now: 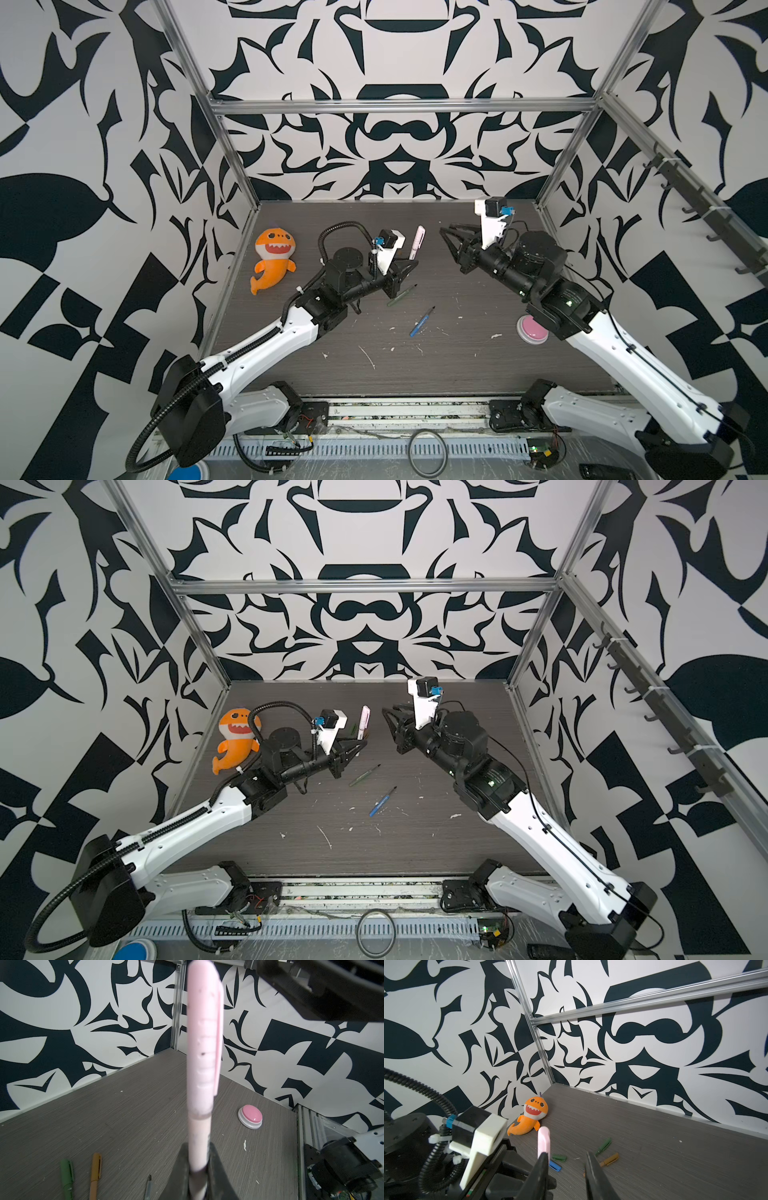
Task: Insert the pens into the pen caps
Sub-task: 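Press the pink cap down onto the pen with the right gripper, then open the right gripper and draw it back from the capped pen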
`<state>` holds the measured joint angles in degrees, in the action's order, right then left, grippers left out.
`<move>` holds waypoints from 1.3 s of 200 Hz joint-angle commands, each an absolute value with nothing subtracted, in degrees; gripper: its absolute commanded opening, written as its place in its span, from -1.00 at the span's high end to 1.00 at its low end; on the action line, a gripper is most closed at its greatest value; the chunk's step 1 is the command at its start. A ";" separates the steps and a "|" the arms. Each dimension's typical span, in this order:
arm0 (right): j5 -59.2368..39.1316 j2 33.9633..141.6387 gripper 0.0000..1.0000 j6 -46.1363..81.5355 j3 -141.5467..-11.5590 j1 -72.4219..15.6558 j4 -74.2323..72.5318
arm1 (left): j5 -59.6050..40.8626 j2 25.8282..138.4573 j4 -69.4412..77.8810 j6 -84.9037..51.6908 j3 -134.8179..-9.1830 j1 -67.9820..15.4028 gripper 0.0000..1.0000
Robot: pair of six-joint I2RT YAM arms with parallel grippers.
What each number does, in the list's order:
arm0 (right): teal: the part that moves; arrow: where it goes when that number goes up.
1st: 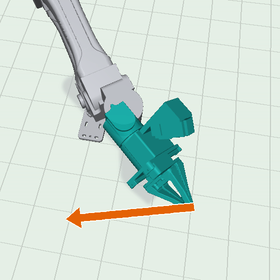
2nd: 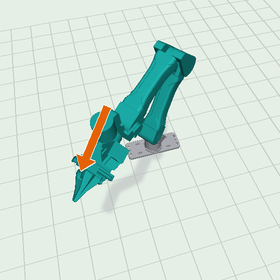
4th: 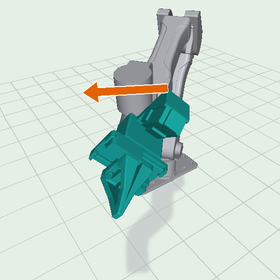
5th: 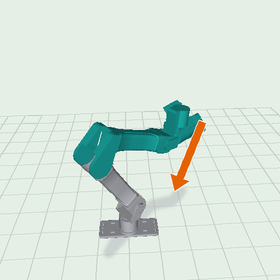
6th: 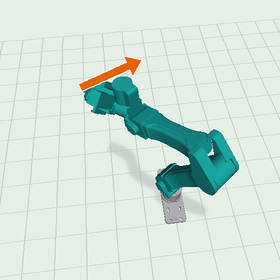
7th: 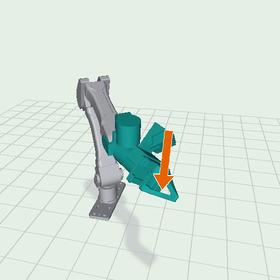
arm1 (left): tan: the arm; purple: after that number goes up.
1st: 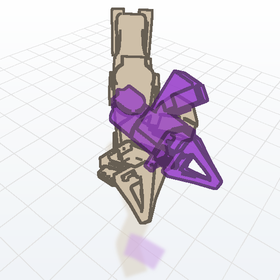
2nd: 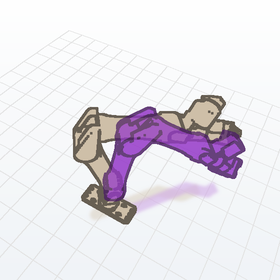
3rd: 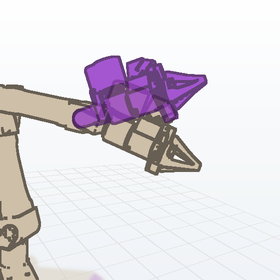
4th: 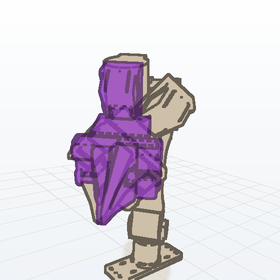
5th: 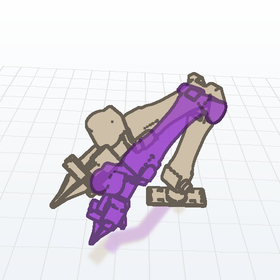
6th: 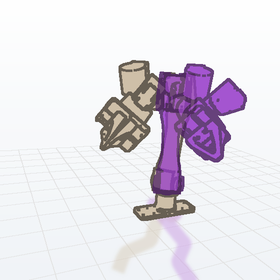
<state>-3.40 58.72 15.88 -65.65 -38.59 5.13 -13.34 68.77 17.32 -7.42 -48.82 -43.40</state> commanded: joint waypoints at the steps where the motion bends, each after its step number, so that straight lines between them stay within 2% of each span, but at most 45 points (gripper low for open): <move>1: -9.36 60.41 0.28 18.26 -68.86 -38.41 1.30 | -14.36 68.60 18.37 -6.83 -48.37 -43.30 0.92; 55: -12.83 65.72 0.23 19.76 -72.38 -38.08 -0.20 | -14.81 68.15 18.25 -6.85 -48.46 -43.42 0.92; 93: -14.20 67.99 0.31 20.98 -72.53 -37.55 -1.12 | -15.01 68.02 18.29 -6.82 -48.43 -43.59 0.92; 119: -15.33 68.70 0.40 21.40 -72.69 -37.49 -1.10 | -15.07 67.86 18.50 -6.80 -48.34 -43.59 0.92; 164: -17.90 68.41 0.85 23.23 -70.32 -37.35 -1.93 | -13.58 67.09 20.24 -6.93 -47.30 -43.66 0.94; 186: -22.34 68.42 0.90 22.18 -67.73 -37.35 -2.89 | -12.68 66.06 22.49 -7.27 -46.09 -43.62 0.95; 260: -23.57 68.12 1.00 22.23 -58.07 -37.75 -4.49 | -8.28 62.21 26.66 -9.18 -43.80 -43.68 0.96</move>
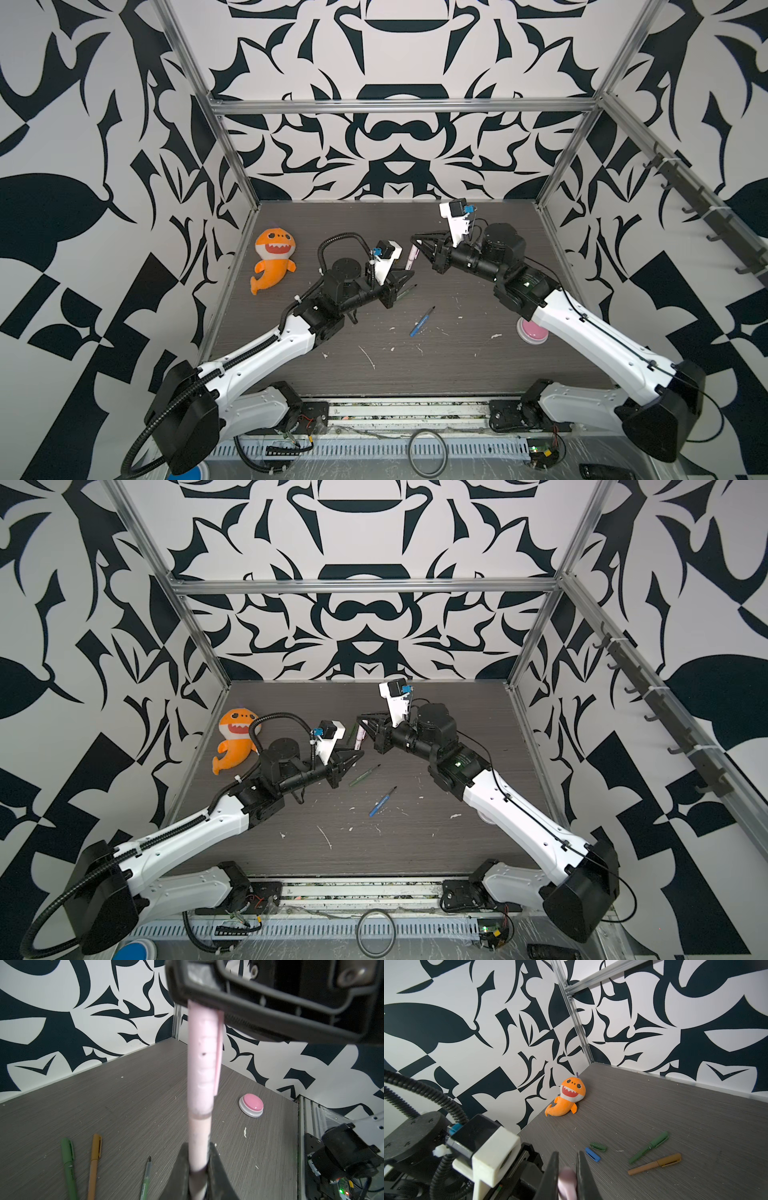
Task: Insert the pens into the pen caps
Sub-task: 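Open the right gripper and draw it back from the capped pen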
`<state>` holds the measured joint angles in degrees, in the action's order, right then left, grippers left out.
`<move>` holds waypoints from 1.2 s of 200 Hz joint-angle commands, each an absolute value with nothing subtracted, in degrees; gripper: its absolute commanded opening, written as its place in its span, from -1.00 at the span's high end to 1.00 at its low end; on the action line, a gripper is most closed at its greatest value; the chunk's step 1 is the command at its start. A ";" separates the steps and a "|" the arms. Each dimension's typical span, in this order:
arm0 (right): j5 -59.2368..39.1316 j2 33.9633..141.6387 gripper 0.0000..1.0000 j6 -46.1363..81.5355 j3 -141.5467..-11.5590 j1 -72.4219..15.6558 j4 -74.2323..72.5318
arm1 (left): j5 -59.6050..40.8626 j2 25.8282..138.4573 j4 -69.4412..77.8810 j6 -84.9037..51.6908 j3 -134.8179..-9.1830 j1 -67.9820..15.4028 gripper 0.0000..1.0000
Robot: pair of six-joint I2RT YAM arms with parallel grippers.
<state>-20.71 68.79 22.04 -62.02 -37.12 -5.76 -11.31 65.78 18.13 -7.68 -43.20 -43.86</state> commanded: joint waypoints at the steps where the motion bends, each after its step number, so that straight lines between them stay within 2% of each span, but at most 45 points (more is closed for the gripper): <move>1: -23.61 68.12 1.00 22.32 -57.91 -37.77 -4.66 | -8.23 62.18 26.73 -9.25 -43.74 -43.59 0.96; 118: -24.12 70.05 1.00 23.97 -50.20 -42.14 -7.66 | -6.30 57.23 24.44 -5.23 -50.28 -42.32 0.99; 193: -23.85 72.08 1.00 24.13 -49.42 -43.23 -7.89 | -5.71 60.42 27.17 -5.02 -54.29 -42.21 1.00; 240: -21.80 71.36 0.98 23.73 -50.80 -43.16 -7.01 | -6.05 59.81 25.40 -4.30 -52.23 -42.24 0.99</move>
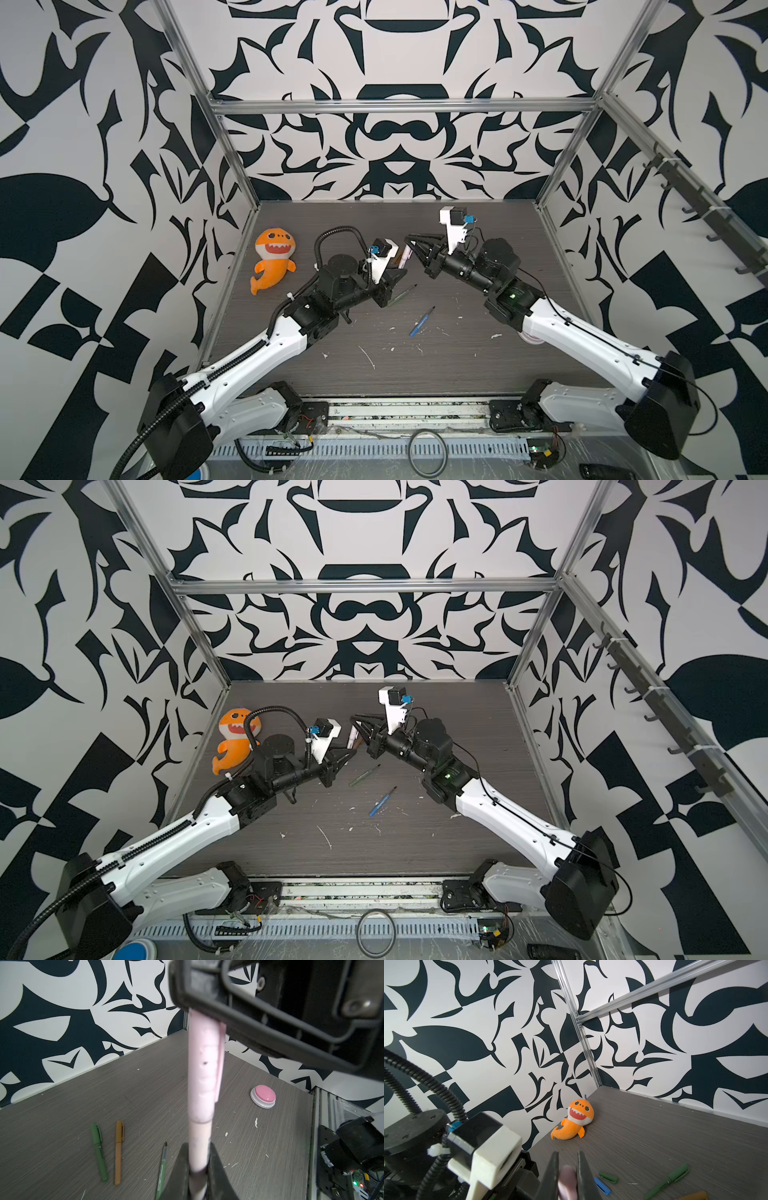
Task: Insert the pens into the pen caps
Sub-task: 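Open the right gripper and draw it back from the capped pen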
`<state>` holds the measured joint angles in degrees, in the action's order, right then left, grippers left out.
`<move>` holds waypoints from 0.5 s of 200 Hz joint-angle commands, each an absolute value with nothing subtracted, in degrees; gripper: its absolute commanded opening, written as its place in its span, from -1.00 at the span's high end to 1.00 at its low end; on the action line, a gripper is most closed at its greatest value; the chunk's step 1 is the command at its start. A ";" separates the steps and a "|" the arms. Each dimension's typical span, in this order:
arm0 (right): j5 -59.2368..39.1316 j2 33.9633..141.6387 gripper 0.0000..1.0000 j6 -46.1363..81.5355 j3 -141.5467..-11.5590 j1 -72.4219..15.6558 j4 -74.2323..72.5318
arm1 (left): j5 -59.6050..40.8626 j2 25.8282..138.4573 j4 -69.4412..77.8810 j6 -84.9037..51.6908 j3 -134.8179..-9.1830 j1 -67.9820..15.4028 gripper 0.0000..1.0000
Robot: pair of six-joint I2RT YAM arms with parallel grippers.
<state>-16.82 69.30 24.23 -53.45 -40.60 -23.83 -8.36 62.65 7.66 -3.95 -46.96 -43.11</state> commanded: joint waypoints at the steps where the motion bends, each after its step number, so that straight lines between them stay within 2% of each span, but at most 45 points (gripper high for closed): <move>1: -21.80 71.36 0.97 23.69 -50.89 -43.16 -6.97 | -5.97 59.75 25.40 -4.31 -52.13 -42.21 0.99; 41: -19.99 70.55 0.75 23.33 -53.67 -43.07 -6.21 | -6.76 57.54 19.10 -3.69 -49.16 -42.19 0.97; 65: -13.33 68.58 0.60 23.68 -55.96 -42.98 -6.77 | -9.71 56.64 13.95 -4.00 -46.00 -42.19 0.94; 75: -9.30 67.38 0.47 24.37 -55.70 -42.98 -9.46 | -12.40 55.77 10.89 -4.53 -45.38 -42.24 0.92; 85: -8.01 66.82 0.37 24.76 -56.26 -42.98 -12.02 | -13.64 54.92 7.81 -4.83 -45.05 -42.27 0.91; 100: -8.71 67.37 0.32 24.05 -59.76 -42.98 -11.26 | -13.39 53.95 4.19 -5.29 -44.37 -42.23 0.91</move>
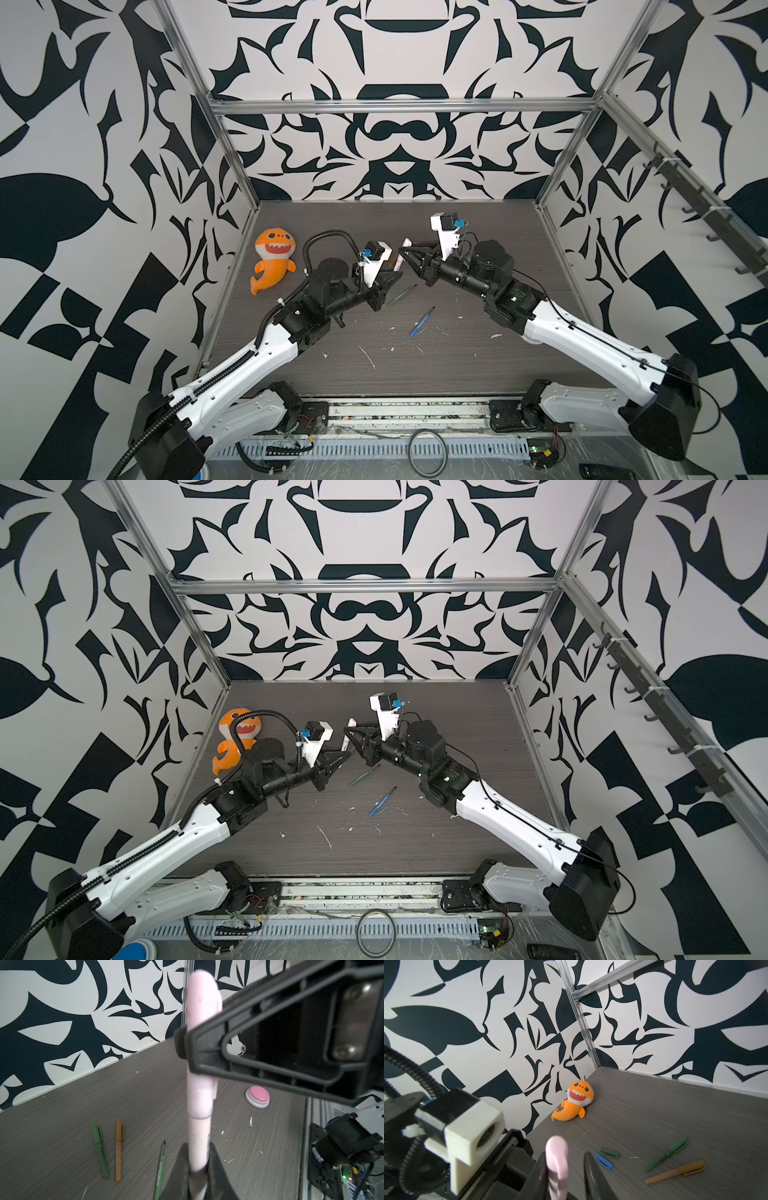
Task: Insert the pens into the pen caps
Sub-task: 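Open the right gripper and draw it back from the capped pen, then lower the capped pen with the left gripper while the right arm withdraws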
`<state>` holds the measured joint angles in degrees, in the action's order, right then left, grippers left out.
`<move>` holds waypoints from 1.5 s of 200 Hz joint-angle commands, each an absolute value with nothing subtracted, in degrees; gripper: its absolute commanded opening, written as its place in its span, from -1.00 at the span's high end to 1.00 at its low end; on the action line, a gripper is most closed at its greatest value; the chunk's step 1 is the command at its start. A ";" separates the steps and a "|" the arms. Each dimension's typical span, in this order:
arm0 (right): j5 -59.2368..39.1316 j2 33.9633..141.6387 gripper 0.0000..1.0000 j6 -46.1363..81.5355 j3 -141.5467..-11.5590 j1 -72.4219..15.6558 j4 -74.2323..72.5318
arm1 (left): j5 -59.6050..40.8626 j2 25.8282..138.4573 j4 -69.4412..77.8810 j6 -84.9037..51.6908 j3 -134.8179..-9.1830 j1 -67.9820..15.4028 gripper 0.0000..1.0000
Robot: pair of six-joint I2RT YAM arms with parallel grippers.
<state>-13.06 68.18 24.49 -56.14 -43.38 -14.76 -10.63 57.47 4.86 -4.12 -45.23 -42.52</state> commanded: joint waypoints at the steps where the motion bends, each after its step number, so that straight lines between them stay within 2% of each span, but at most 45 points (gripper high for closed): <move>1: -8.84 67.39 0.32 23.94 -60.02 -42.98 -11.17 | -13.29 53.91 4.12 -5.37 -44.20 -42.21 0.91; 31: -10.22 66.62 0.28 24.08 -61.36 -42.98 -12.05 | -5.69 52.06 4.26 -8.24 -40.70 -42.19 0.92; 71: -6.11 61.66 0.24 21.41 -55.92 -42.96 -11.21 | 1.44 52.57 2.54 -10.28 -40.24 -42.10 0.93; 110: 3.50 63.02 0.24 20.44 -50.31 -40.24 -6.96 | 5.50 58.86 -1.54 -11.56 -44.57 -41.86 0.93; 138: 4.88 66.46 0.25 23.86 -42.20 -34.82 -13.01 | 6.80 65.72 -6.99 -14.38 -51.05 -39.31 0.96; 160: 8.87 70.14 0.25 23.44 -39.90 -33.19 -13.63 | 3.56 72.42 -14.87 -18.27 -58.10 -34.31 0.96; 209: 16.76 75.35 0.32 24.00 -32.88 -32.92 -21.55 | 2.33 85.19 -22.06 -18.41 -67.39 -30.13 0.96; 300: 26.41 72.59 0.37 24.94 -26.54 -34.10 -27.98 | -1.30 110.99 -34.39 -16.07 -88.32 -25.08 0.91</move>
